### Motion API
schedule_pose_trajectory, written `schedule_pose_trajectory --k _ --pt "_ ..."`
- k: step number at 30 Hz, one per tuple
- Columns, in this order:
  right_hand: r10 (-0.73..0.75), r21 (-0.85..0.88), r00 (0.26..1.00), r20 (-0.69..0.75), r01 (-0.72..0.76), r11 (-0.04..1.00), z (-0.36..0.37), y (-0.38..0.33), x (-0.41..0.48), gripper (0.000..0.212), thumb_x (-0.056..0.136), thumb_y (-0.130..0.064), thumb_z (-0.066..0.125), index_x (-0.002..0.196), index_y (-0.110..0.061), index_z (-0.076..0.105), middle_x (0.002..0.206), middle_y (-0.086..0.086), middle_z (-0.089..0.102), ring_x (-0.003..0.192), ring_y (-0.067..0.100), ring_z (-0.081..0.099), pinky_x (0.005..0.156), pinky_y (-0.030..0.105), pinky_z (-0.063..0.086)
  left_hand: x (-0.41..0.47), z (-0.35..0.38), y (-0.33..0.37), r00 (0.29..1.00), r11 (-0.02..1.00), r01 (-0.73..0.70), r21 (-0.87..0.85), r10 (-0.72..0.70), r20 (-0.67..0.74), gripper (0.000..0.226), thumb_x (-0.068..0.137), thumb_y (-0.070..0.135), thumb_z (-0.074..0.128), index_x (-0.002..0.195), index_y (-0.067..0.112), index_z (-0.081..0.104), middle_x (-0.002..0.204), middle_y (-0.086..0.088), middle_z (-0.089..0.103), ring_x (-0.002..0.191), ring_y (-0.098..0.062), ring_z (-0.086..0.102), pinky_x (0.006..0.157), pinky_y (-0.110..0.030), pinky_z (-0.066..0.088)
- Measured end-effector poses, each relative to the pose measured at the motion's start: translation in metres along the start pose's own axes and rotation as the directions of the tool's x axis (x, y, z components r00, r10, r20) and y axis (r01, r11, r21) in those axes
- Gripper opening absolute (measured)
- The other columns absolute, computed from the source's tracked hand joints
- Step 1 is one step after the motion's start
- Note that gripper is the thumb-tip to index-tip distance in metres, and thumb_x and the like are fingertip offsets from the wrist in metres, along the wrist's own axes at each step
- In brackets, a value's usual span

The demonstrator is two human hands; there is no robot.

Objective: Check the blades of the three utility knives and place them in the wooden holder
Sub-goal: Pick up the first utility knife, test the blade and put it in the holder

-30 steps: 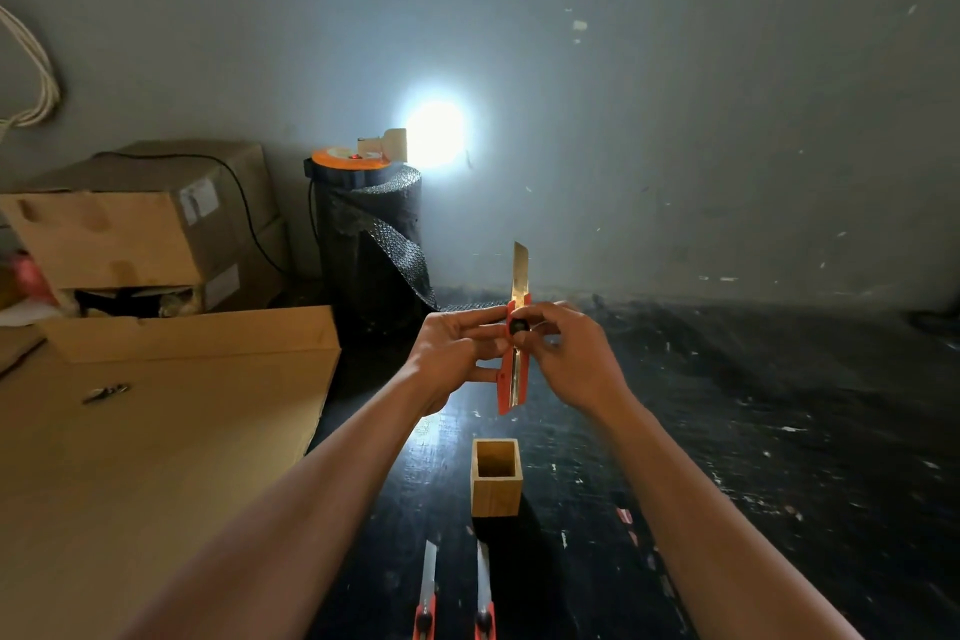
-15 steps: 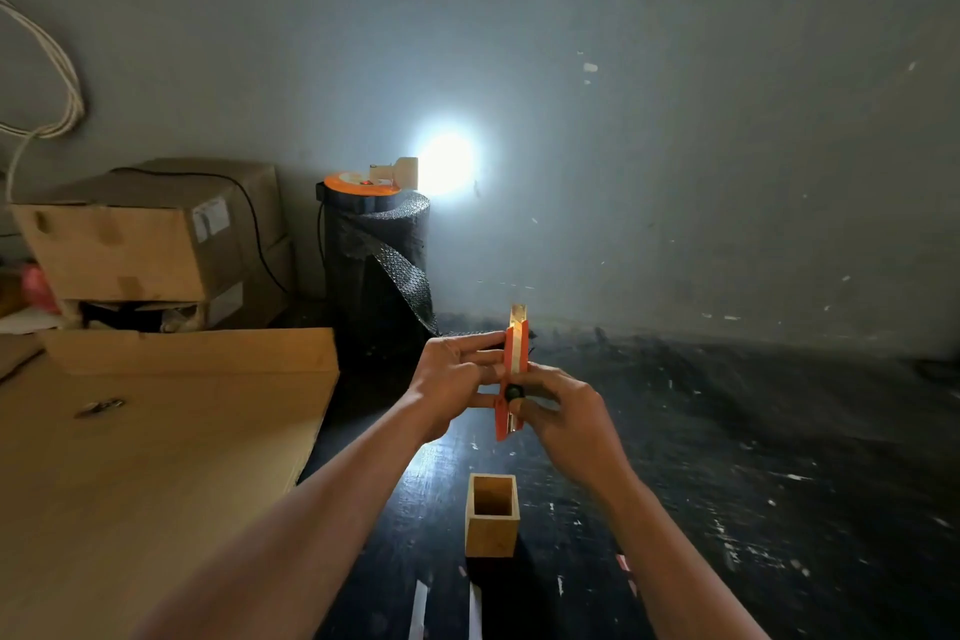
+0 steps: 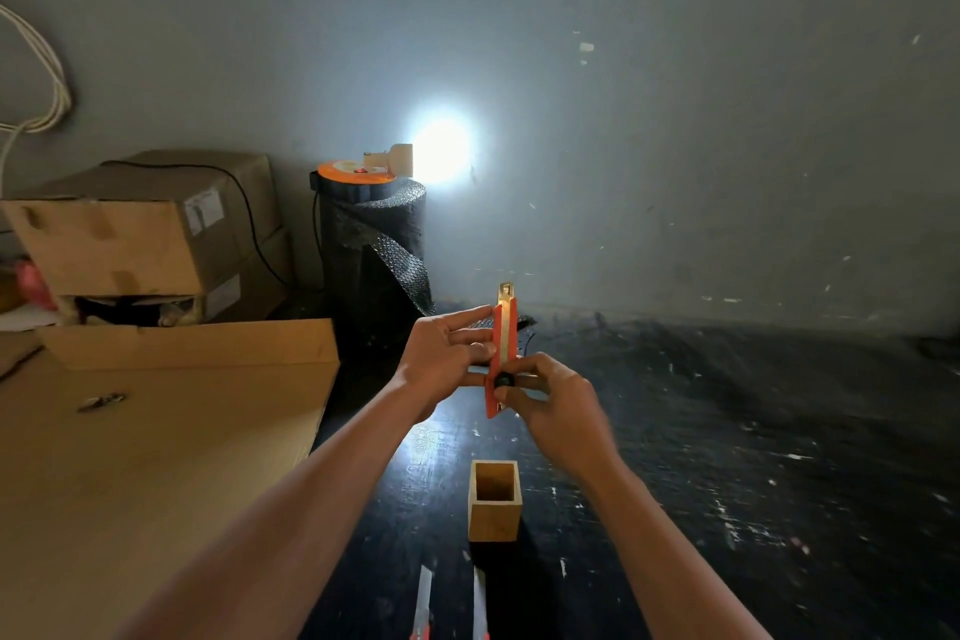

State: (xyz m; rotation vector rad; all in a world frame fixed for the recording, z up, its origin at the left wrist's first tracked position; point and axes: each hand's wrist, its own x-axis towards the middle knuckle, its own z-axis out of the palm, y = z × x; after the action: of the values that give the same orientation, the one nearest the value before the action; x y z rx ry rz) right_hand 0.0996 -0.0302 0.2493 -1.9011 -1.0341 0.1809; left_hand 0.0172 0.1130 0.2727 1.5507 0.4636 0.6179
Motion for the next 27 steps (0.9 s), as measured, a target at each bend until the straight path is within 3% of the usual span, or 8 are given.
schedule_pose_trajectory --k 3,5,8,11,15,18,21,27 --pt "0.012 -0.027 0.999 -0.035 -0.013 1.0 0.0007 -0.0052 0.0 0.023 0.085 -0.037 0.072 0.1 -0.03 0.056 0.097 -0.02 0.06 0.086 -0.001 0.058 0.068 0.004 0.038 -0.0014 0.0005 0.0003 1.0 0.999 -0.029 0.026 0.029 -0.012 0.048 0.093 -0.012 0.063 0.136 0.009 0.064 0.105 -0.006 0.077 0.076 -0.015 0.081 0.063 -0.03 0.065" --pt "-0.004 0.0 1.0 -0.031 0.004 1.0 0.0012 -0.007 -0.0012 0.029 0.085 -0.04 0.073 0.106 -0.034 0.054 0.098 -0.023 0.058 0.083 -0.004 0.056 0.073 0.006 0.037 -0.0017 0.0007 -0.0002 0.999 0.999 -0.042 0.01 0.042 -0.023 0.047 0.092 -0.014 0.063 0.134 0.008 0.066 0.108 -0.01 0.078 0.081 -0.021 0.081 0.07 -0.036 0.067" --pt "-0.055 -0.011 0.998 0.005 0.055 0.998 0.0014 -0.0066 -0.0029 0.03 0.091 -0.029 0.069 0.11 -0.043 0.051 0.104 -0.026 0.056 0.083 -0.012 0.053 0.081 0.01 0.04 0.0003 -0.0007 -0.0013 0.998 0.999 -0.047 -0.008 0.047 -0.049 0.046 0.091 -0.013 0.066 0.133 0.006 0.067 0.108 -0.013 0.08 0.086 -0.028 0.081 0.074 -0.044 0.067" --pt "-0.069 -0.021 0.998 0.001 0.069 0.997 0.0023 -0.0051 -0.001 0.024 0.093 -0.024 0.068 0.105 -0.039 0.054 0.105 -0.021 0.06 0.084 -0.011 0.054 0.074 0.002 0.039 0.0027 -0.0003 -0.0016 0.996 0.999 -0.046 0.005 0.046 -0.072 0.049 0.09 -0.011 0.068 0.136 0.007 0.064 0.114 -0.016 0.078 0.092 -0.031 0.08 0.081 -0.054 0.064" --pt "-0.002 0.041 0.999 -0.044 0.004 0.999 0.0024 -0.0042 0.0015 0.022 0.088 -0.033 0.071 0.102 -0.031 0.054 0.098 -0.022 0.06 0.083 -0.004 0.059 0.074 0.01 0.039 0.0008 0.0031 -0.0025 0.994 0.997 -0.074 0.033 0.076 -0.083 0.046 0.092 -0.01 0.066 0.135 0.009 0.066 0.12 -0.014 0.076 0.098 -0.031 0.079 0.081 -0.052 0.064" --pt "-0.052 0.053 0.998 -0.028 0.054 0.997 0.0003 -0.0045 -0.0004 0.03 0.089 -0.03 0.072 0.109 -0.039 0.052 0.102 -0.028 0.057 0.083 -0.008 0.057 0.075 0.007 0.04 0.0015 0.0026 -0.0043 0.991 0.995 -0.088 0.041 0.091 -0.099 0.045 0.093 -0.007 0.067 0.134 0.01 0.067 0.119 -0.014 0.076 0.098 -0.03 0.079 0.082 -0.052 0.064" --pt "-0.088 0.016 0.996 -0.007 0.088 0.996 0.0001 -0.0037 -0.0007 0.027 0.093 -0.023 0.068 0.107 -0.041 0.054 0.106 -0.023 0.058 0.084 -0.009 0.054 0.064 -0.004 0.04 0.0017 0.0016 -0.0048 0.991 0.997 -0.073 0.02 0.075 -0.109 0.047 0.091 -0.007 0.069 0.135 0.01 0.067 0.116 -0.014 0.078 0.094 -0.029 0.08 0.081 -0.053 0.064" --pt "-0.059 0.083 0.998 -0.02 0.061 0.995 0.0065 0.0017 -0.0006 0.019 0.092 -0.028 0.066 0.105 -0.037 0.054 0.098 -0.032 0.055 0.08 -0.014 0.055 0.066 0.003 0.04 0.0004 0.0022 -0.0083 0.989 0.997 -0.078 0.024 0.08 -0.125 0.046 0.092 -0.008 0.067 0.134 0.01 0.066 0.117 -0.014 0.077 0.092 -0.027 0.08 0.078 -0.047 0.066"
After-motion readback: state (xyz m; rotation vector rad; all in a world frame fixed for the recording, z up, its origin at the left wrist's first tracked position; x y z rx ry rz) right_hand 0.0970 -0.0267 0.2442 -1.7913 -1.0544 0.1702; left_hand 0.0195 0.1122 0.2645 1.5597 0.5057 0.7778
